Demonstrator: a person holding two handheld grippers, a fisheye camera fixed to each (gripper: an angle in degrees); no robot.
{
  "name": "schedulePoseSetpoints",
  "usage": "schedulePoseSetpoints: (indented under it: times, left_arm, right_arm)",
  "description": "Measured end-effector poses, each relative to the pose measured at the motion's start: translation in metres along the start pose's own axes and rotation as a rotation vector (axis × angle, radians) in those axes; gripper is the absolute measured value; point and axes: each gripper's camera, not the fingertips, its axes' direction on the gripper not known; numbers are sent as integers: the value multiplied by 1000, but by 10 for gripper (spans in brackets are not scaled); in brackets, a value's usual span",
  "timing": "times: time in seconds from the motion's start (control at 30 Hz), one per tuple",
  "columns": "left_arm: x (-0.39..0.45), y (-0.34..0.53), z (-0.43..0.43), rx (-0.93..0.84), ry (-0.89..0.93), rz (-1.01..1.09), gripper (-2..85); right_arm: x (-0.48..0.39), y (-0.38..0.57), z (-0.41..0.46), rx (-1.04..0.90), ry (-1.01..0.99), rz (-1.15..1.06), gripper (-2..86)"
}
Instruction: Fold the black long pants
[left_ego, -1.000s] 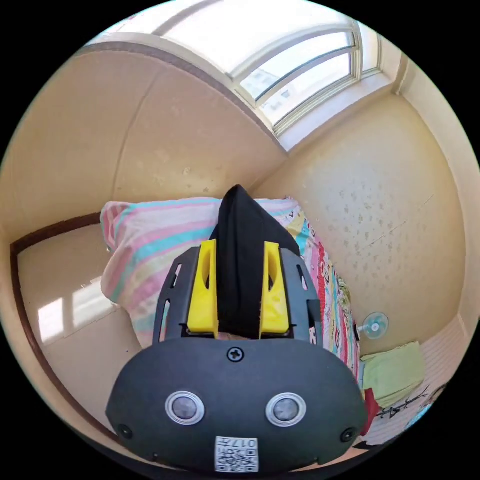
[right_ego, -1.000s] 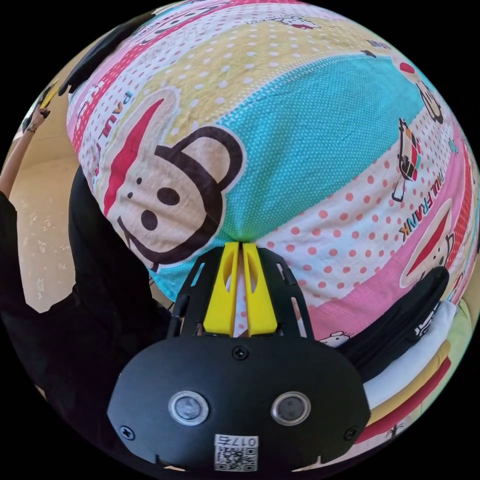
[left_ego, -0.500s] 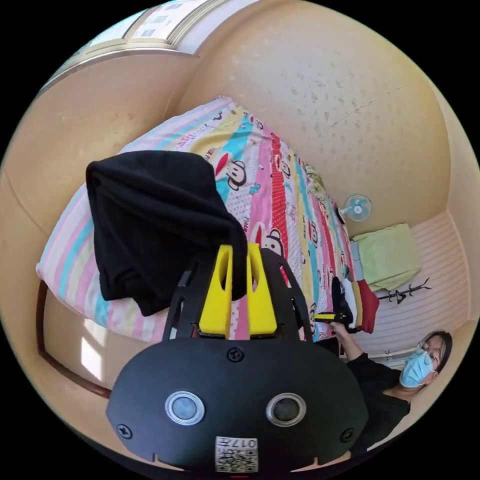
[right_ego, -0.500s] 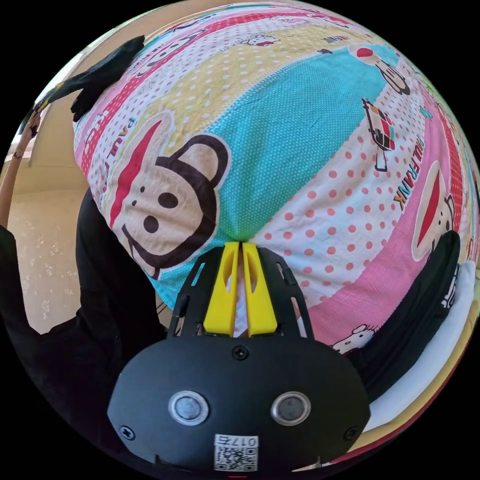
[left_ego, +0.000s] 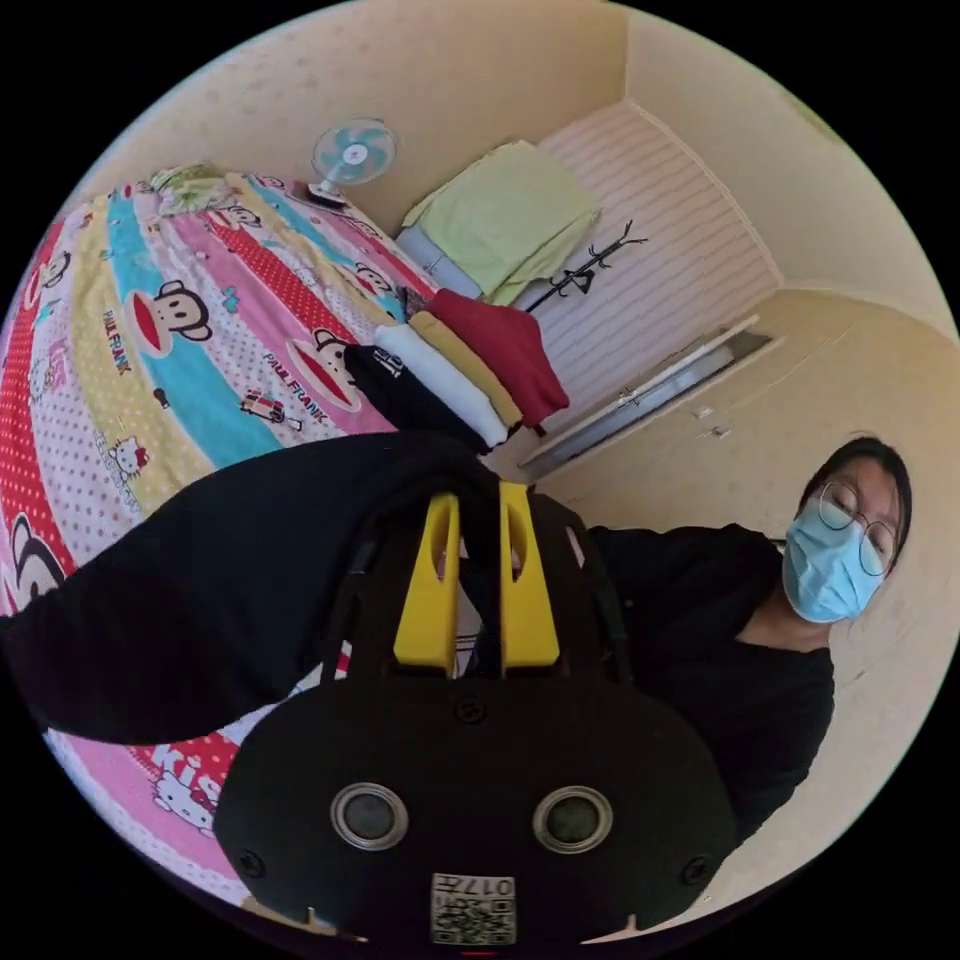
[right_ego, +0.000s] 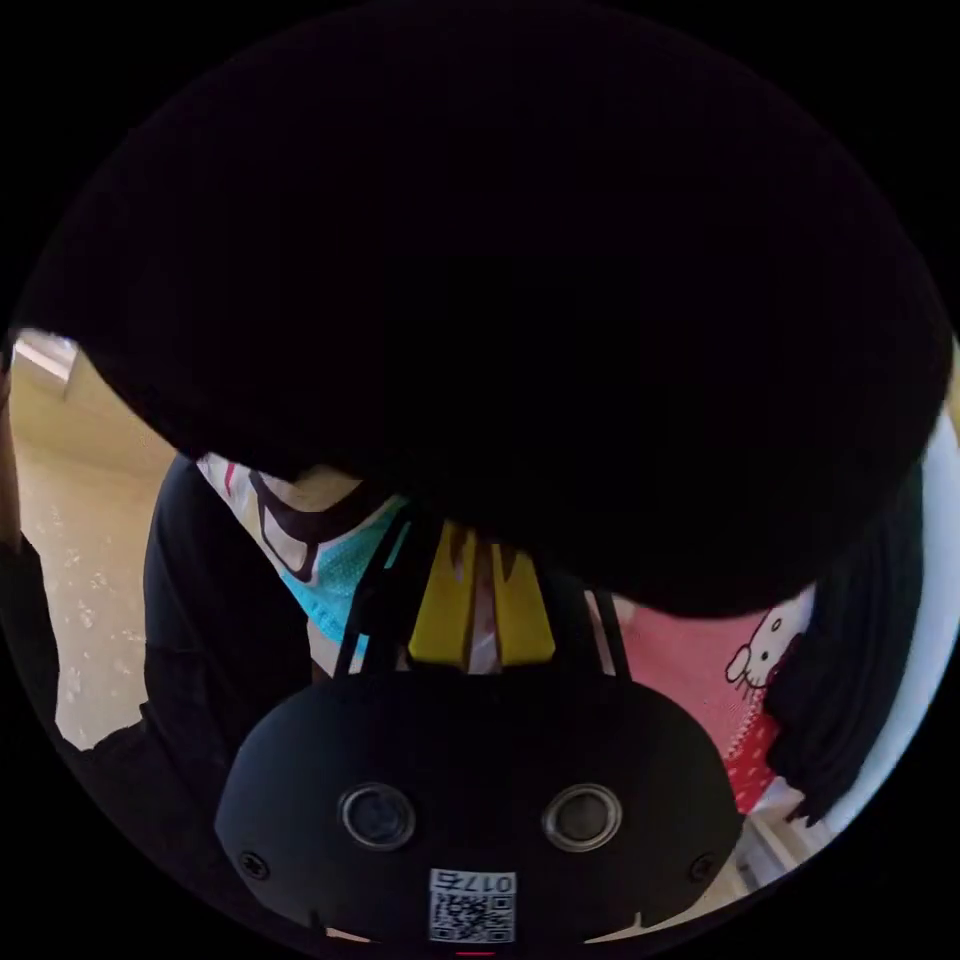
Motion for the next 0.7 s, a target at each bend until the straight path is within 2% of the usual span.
schedulePoseSetpoints:
  times: [0.1, 0.2, 0.23, 0.37, 0.4, 0.47, 0.53, 0.63, 0.7]
  left_arm:
    - [-51, 52, -1, 135, 68, -175, 58]
    - [-89, 137, -25, 409, -2, -344, 27]
    - [-98, 170, -28, 515, -22, -421, 51]
    - [-115, 262, -30, 871, -126, -628, 101]
    - [-118, 272, -29, 930, -115, -639, 104]
    - [-140, 297, -16, 1111, 18, -608, 111]
    - [-165, 308, 2, 1186, 105, -603, 106]
    - [-209, 328, 48, 1267, 316, -563, 39]
    - [-202, 324, 43, 1212, 264, -576, 32]
  right_arm:
    - [33, 38, -12, 178, -190, 76, 7]
    - [45, 74, -21, 357, -291, 44, 11]
    - [43, 82, -25, 389, -283, 26, 12]
    - [37, 87, -36, 391, -245, 11, 14]
    - [37, 87, -37, 390, -250, 11, 14]
    - [37, 88, -42, 391, -272, 15, 15]
    - [37, 87, -49, 380, -299, 20, 15]
    - [29, 94, -74, 311, -261, 56, 15]
    - [21, 105, -102, 322, -164, 102, 16]
